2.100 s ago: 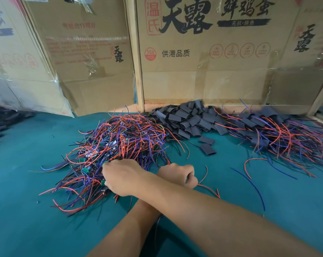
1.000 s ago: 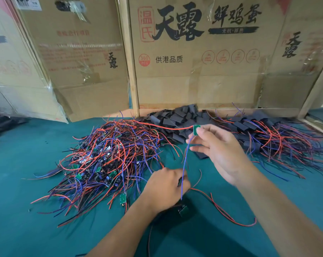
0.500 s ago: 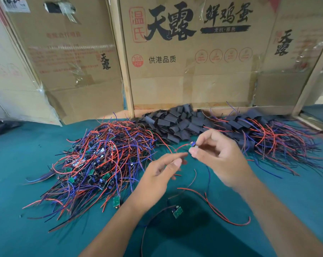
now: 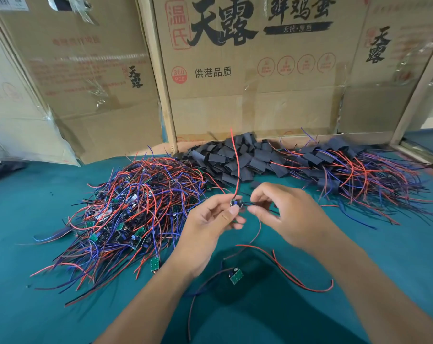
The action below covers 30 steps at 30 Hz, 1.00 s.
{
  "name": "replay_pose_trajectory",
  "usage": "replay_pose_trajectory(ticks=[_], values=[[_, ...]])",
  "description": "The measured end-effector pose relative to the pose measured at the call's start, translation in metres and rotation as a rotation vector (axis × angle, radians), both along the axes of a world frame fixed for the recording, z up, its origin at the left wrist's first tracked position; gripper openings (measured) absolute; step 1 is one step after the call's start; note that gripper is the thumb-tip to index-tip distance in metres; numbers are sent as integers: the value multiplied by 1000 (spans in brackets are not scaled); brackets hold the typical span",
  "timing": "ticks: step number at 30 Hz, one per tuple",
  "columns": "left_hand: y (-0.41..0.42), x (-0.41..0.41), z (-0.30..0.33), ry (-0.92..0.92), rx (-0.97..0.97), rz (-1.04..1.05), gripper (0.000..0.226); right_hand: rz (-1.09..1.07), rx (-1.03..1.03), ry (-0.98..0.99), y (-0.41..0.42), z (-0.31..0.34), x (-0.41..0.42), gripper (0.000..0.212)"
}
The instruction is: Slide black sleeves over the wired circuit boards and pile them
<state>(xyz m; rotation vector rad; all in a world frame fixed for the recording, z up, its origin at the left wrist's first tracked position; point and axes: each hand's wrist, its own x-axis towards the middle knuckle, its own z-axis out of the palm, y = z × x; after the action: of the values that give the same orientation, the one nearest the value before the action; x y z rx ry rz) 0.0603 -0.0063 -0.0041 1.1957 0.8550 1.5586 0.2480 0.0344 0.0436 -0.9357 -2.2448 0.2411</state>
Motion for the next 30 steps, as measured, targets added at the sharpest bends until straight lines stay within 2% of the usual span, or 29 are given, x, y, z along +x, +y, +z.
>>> replay_pose_trajectory(ticks=[2,8,14,17,22,27,30], values=[[-1,-1,1,-35,-8,-8,17,4,-22,8,3,1,2,8],[0,-2,1,-49,-37,-4,18,61,-171,-1,4,-2,0,9],[-1,-3,3,-28,-29,29,16,165,-698,250,0,-1,-3,9],[-3,-4,4,-29,-17,10,21,188,-848,338,-2,-1,-5,10],[-2,-8,6,-131,-57,-8,22,192,-885,332,-1,-3,-3,11],[1,-17,15,-263,-109,120,21,198,-940,266,6,-3,5,15],[1,-22,18,-284,-115,180,28,130,-955,228,25,-1,6,26]])
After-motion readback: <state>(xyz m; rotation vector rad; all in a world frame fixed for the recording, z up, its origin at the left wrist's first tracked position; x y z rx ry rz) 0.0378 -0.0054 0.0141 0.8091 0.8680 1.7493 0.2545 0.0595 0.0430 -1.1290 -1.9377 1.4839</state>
